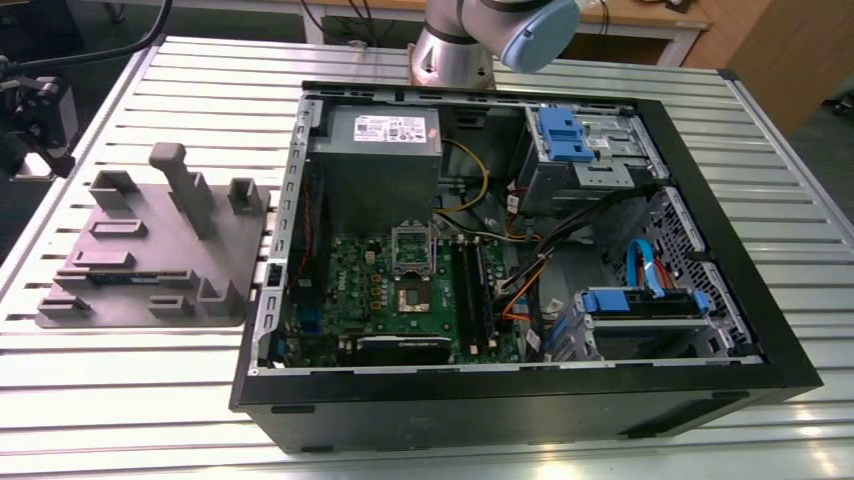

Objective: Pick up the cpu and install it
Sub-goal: 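Pick up the cpu and move it towards the insertion slot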

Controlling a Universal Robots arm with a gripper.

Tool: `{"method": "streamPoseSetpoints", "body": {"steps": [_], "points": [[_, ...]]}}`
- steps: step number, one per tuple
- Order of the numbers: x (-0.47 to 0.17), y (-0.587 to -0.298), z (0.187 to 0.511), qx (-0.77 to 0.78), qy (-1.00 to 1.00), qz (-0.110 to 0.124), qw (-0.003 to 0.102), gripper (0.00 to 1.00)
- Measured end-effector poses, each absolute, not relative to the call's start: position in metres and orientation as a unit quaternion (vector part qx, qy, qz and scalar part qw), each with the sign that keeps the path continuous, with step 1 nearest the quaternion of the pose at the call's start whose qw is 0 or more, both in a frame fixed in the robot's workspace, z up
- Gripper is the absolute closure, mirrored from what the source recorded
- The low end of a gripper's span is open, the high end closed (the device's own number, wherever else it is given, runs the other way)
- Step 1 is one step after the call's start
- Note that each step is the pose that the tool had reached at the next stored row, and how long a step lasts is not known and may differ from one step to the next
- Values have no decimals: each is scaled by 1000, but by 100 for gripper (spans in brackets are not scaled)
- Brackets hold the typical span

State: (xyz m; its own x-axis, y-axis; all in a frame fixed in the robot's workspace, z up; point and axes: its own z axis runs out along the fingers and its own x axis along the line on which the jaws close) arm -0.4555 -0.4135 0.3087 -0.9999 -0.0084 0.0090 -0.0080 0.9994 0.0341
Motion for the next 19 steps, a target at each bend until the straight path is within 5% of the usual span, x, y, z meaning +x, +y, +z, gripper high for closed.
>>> {"method": "streamPoseSetpoints", "body": {"steps": [19], "points": [[-454, -413, 313, 4, -1000, -17, 5, 53]]}}
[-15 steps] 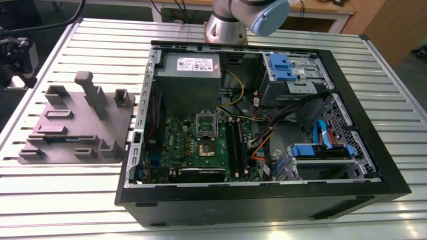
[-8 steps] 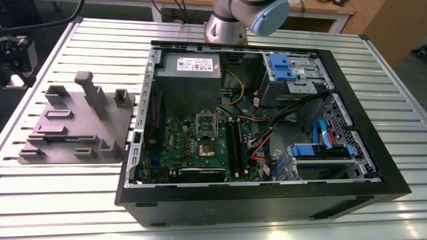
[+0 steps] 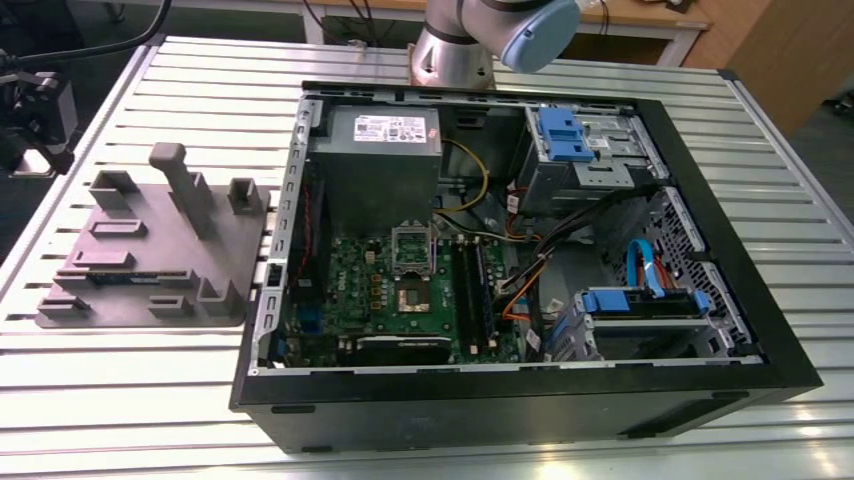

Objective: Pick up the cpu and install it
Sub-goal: 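Pick up the cpu and move it towards the insertion slot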

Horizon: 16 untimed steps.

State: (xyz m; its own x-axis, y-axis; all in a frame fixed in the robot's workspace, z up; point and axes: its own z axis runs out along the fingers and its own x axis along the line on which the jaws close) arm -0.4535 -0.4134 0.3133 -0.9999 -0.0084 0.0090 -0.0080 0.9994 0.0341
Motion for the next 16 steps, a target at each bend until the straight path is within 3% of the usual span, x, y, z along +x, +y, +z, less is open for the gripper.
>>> {"method": "streamPoseSetpoints", "body": {"steps": [16], "points": [[-453, -413, 324, 4, -1000, -17, 5, 53]]}}
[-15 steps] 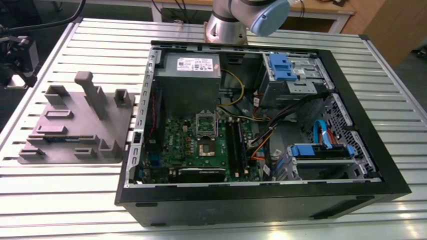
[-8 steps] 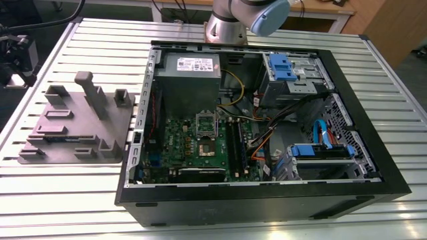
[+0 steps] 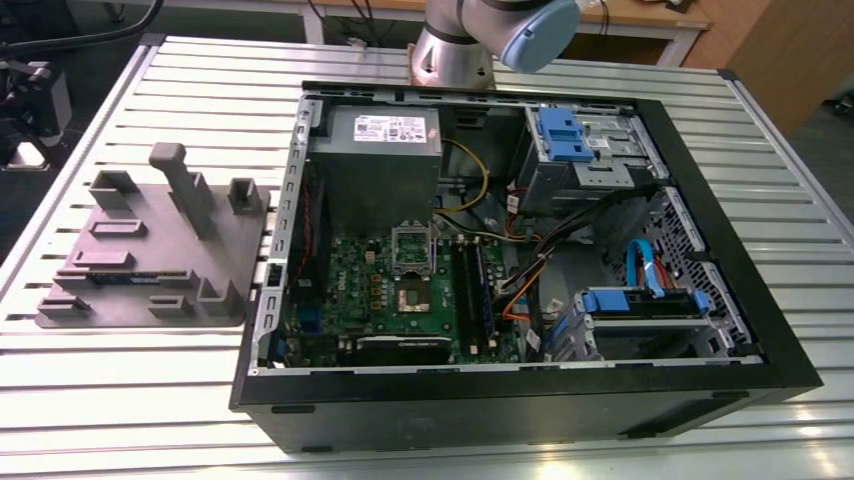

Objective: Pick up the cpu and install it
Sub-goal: 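Pick up the cpu and move it towards the insertion slot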

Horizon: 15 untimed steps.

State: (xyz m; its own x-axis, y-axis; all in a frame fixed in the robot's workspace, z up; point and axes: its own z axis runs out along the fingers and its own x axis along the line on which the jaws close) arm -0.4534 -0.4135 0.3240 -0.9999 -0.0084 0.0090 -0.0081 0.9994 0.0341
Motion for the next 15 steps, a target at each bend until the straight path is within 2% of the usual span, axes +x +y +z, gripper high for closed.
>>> {"method": "streamPoseSetpoints", "body": {"steps": [15], "points": [[-453, -413, 337, 4, -1000, -17, 4, 53]]}}
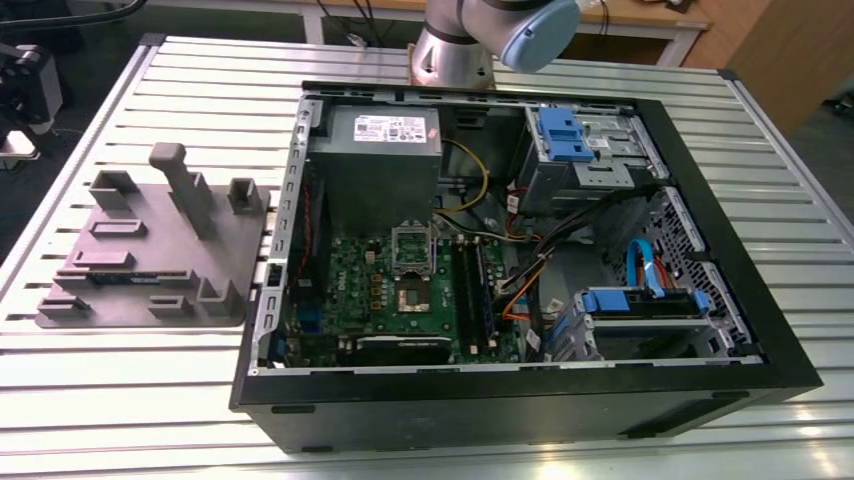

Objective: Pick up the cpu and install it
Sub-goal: 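Pick up the cpu and move it towards the insertion slot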

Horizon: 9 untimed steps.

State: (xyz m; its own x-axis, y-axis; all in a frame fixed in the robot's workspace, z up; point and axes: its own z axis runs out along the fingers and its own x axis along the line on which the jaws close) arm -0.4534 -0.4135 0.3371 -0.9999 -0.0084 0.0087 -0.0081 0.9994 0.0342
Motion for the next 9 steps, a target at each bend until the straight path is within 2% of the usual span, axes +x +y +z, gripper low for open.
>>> {"method": "streamPoseSetpoints", "body": {"steps": [9], "points": [[-451, -413, 337, 4, -1000, -17, 5, 53]]}}
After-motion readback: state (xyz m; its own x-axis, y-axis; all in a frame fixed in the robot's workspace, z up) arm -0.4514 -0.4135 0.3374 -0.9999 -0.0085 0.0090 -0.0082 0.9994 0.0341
